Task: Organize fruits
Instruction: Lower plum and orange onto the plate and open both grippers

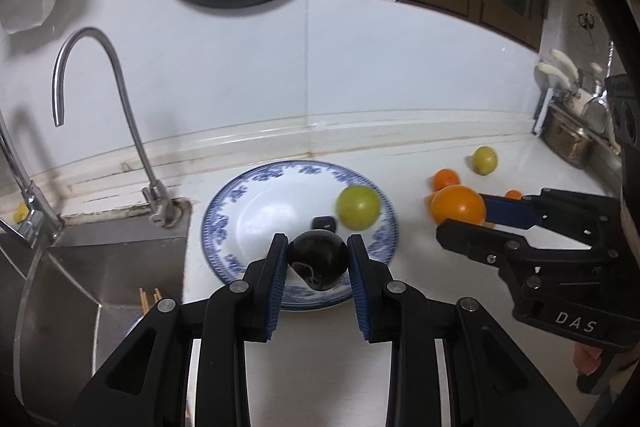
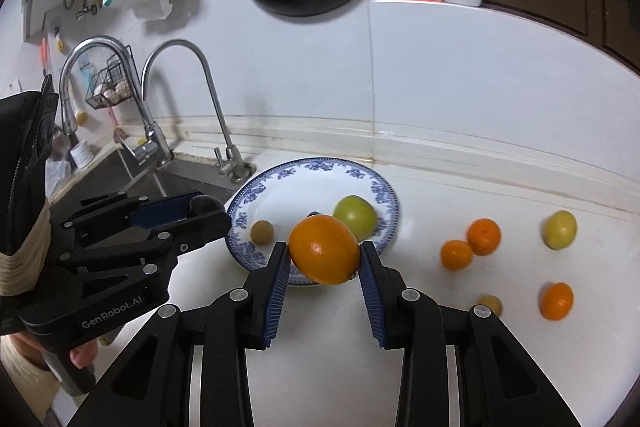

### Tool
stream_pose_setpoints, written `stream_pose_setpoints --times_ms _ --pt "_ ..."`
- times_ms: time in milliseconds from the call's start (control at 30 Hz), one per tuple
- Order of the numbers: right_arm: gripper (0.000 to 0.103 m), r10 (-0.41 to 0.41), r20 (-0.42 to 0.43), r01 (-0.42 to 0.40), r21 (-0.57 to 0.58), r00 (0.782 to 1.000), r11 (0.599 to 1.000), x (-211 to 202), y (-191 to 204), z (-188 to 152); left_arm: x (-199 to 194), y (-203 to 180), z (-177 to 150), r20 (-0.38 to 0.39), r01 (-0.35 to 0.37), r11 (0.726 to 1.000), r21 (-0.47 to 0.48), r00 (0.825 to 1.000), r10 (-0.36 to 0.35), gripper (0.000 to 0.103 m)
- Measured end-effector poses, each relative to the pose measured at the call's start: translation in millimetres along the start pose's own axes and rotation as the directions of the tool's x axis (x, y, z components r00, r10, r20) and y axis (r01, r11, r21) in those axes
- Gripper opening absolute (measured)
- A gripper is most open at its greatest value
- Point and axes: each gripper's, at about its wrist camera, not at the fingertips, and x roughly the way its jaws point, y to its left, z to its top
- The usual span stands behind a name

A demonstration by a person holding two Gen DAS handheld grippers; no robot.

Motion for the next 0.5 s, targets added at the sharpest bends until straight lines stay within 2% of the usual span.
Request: stream_pose_setpoints --times_ms 233,500 --pt "0.036 0.001 -0.050 -0.001 -0.009 0.999 1.000 32.8 5.8 3.2 27.9 16.8 -2.9 -0.041 -0.018 1.000 0.022 0.999 0.019 0.030" --pt "0.036 -0.016 -0.107 0.017 0.005 0.994 1.000 73.3 1.3 -0.4 62.3 30.8 0.9 -0.070 0.007 1.000 0.030 0.998 -0.005 0.030"
